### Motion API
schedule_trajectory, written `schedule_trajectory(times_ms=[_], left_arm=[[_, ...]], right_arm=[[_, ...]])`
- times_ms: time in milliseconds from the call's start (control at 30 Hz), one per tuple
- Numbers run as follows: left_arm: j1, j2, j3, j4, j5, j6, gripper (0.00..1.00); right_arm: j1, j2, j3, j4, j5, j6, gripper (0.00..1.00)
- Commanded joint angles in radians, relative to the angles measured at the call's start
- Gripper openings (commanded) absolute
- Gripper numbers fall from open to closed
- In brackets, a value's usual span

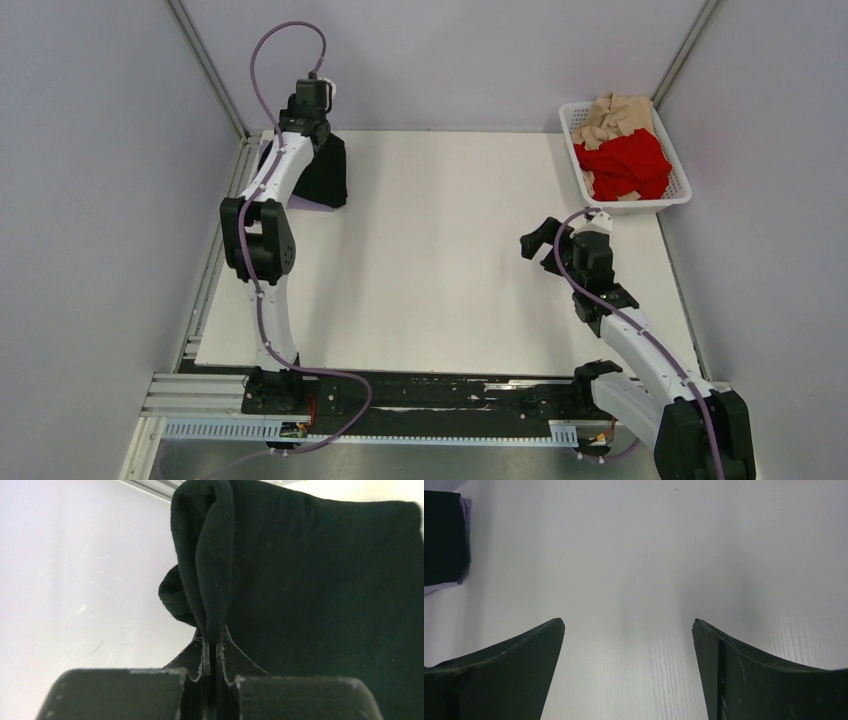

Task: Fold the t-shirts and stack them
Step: Put the neatly folded tshirt into the corner of the board with the left arm

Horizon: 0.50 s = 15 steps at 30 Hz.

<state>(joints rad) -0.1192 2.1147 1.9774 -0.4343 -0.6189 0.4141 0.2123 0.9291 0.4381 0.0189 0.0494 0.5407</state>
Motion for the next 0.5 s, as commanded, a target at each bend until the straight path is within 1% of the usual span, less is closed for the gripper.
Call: schedule_trajectory(times_ms=[0,233,267,400,467], left_arm=[[0.063,0.090,0.077,0.044,0.049,-0.001,0.00],[0.115,0.216,0.184,0.060,0.062,-0.030,0.00],[0.142,0.226,0.191,0.062,0.064,-0.035,0.00],[0.167,0.260,0.212,0.058,0.064,-0.064,0.00],[0.173,0.271,0.215,0.055,0.055,-0.079,0.06]], right_arm=[[-0.004,0.011,0.021,0.010,0.039,0.009,1.00],[-0.005,0.037,0.024,0.009,0.063,0.011,1.00],[-0.005,0.047,0.026,0.009,0.061,0.013,1.00],[-0.005,0.084,0.040,0.005,0.056,0.014,1.00],[-0.004,0.097,0.045,0.004,0.053,0.013,1.00]])
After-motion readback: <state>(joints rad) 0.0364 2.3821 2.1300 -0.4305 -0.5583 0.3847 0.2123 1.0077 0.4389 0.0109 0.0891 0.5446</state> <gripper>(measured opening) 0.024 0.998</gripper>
